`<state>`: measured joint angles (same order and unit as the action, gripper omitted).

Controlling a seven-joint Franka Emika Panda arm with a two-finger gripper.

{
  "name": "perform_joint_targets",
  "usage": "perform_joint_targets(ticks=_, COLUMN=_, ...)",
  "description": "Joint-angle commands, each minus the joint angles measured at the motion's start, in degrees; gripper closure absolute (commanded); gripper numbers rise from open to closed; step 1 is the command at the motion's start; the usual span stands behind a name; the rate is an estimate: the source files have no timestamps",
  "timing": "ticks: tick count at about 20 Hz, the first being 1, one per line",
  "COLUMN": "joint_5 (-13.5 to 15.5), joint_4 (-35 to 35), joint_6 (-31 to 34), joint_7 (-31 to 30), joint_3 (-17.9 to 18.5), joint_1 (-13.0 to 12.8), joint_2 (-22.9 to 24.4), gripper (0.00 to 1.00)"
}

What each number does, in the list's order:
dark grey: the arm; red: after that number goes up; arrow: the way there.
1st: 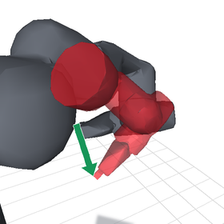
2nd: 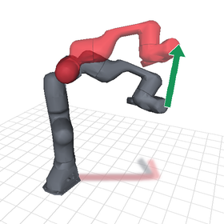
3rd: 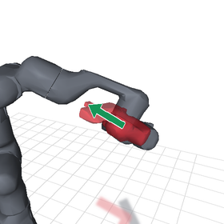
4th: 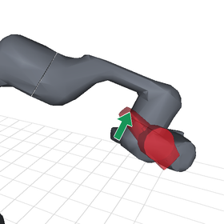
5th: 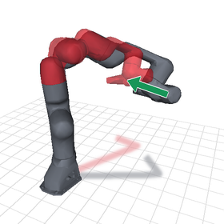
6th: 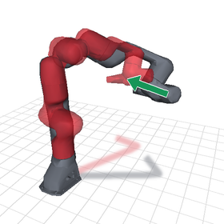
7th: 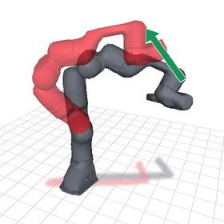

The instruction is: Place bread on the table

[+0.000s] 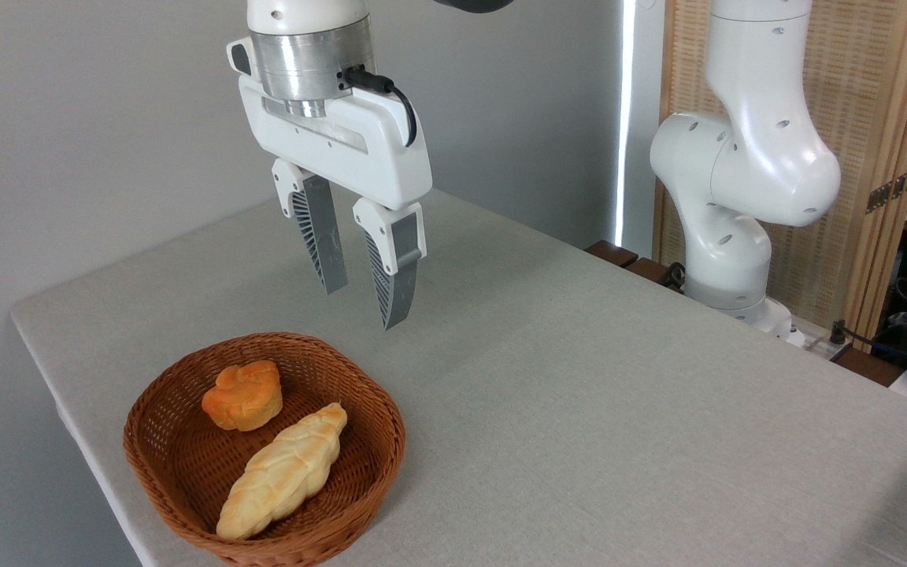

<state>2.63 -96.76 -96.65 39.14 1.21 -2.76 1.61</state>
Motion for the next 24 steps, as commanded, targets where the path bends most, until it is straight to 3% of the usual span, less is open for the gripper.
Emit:
perform_joint_targets(ticks=1, joint_5=0.3, joint_4=-0.1, joint_6=0.8, joint_7=2.1, joint_3=1.3, joint_1=-0.3, joint_2=0.7, gripper=0.00)
perform_joint_targets(ticks=24, joint_5=1.1, joint_4=0.0, joint_6=0.2, joint_7=1.9, joint_3=1.4, joint_1=-0.2, joint_2=0.6, gripper=0.00)
